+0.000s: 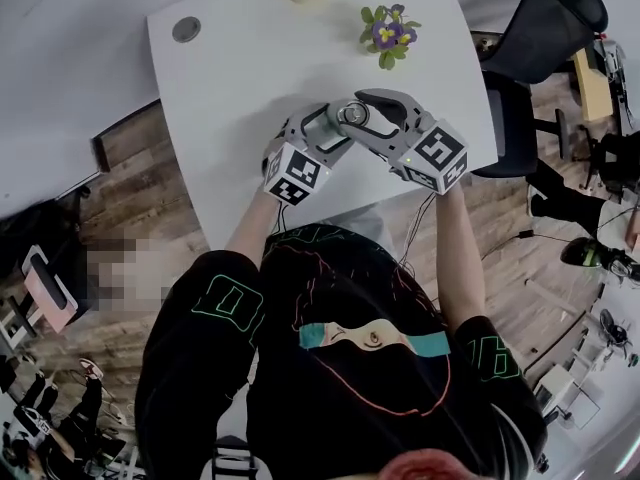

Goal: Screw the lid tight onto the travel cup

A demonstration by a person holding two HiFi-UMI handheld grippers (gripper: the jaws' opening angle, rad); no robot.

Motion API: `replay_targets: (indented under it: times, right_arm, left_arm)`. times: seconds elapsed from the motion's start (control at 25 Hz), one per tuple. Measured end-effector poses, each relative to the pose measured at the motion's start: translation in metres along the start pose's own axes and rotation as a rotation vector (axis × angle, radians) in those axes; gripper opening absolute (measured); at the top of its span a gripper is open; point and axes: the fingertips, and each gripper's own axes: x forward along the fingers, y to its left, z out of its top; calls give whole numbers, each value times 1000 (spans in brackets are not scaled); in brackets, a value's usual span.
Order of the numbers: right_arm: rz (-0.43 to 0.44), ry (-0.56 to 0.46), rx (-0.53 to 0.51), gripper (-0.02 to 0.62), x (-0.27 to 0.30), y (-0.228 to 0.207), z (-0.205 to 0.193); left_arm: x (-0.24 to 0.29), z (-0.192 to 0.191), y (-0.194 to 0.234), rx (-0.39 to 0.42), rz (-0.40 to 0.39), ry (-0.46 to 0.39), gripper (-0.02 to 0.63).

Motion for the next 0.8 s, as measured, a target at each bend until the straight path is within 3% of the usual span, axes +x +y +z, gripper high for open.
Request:
replay_targets:
  times: [0.12,0.28,0.8]
  right_arm:
    - [-9,-19,26,229,1,-1,2]
    - [-83,-59,76,227,0,-4,3]
    - [-485,-172,253,227,-9,-11,2]
  left_arm:
    - [-1,0,1,1,-1,0,337]
    - [-1,1,4,4,1,0,337]
    - [-3,3,4,3,7,1,337]
